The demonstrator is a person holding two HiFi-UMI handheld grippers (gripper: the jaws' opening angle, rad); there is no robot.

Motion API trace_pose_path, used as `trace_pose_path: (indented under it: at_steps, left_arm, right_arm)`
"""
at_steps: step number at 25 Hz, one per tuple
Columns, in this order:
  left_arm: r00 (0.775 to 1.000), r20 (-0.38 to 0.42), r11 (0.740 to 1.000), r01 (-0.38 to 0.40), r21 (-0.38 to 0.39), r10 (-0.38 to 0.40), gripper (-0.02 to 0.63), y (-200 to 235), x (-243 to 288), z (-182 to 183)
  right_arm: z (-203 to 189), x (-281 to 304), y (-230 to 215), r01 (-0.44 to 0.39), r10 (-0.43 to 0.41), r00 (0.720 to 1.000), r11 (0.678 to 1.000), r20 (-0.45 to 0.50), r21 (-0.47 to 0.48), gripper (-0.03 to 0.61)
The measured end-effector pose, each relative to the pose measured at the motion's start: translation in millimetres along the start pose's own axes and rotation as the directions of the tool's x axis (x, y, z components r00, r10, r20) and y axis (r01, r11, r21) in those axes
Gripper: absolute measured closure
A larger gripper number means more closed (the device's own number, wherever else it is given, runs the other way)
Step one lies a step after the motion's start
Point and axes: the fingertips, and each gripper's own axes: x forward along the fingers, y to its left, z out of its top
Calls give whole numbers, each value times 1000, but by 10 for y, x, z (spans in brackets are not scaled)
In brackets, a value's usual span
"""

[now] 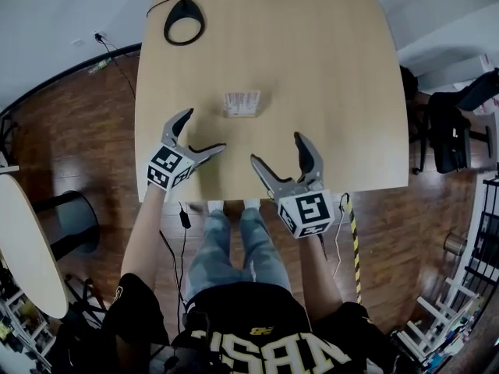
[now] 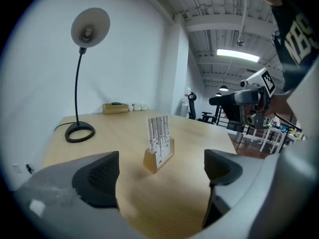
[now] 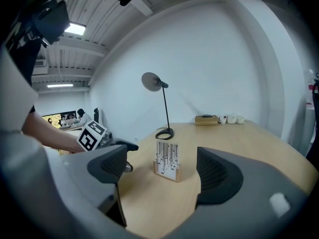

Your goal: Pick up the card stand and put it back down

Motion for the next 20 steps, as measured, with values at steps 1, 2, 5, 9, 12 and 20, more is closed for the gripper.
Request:
trace_pose_path:
  at_steps: [1, 2, 5, 9, 12, 20]
  left_arm:
    - [1000, 14, 1000, 24, -2, -24, 73, 31, 110, 4]
    - [999, 26, 999, 48, -4, -48, 72, 51, 222, 9]
    - [994, 33, 994, 107, -4, -107, 74, 94, 546, 6]
    - [987, 7, 987, 161, 29, -161, 160, 101, 880, 3]
    - [982, -3, 981, 188, 48, -188, 269, 82, 1006, 13]
    - [966, -47, 964, 257, 69, -255, 491, 42, 1095, -14]
  right_arm:
    - [-37, 31, -8, -4, 4, 1000, 1000, 0, 8, 143]
    - [-62, 45, -15, -8, 8, 1000, 1000, 3, 19, 143]
    - [-70, 32, -54, -10, 9, 1000, 999, 23, 49, 143]
    - [-134, 5, -151, 15, -16, 1000, 998, 21, 61, 143]
    - [-205, 4, -191, 33, -34, 999, 997, 11, 69, 143]
    - [-133, -47, -232, 56, -57, 998, 996, 23, 63, 143]
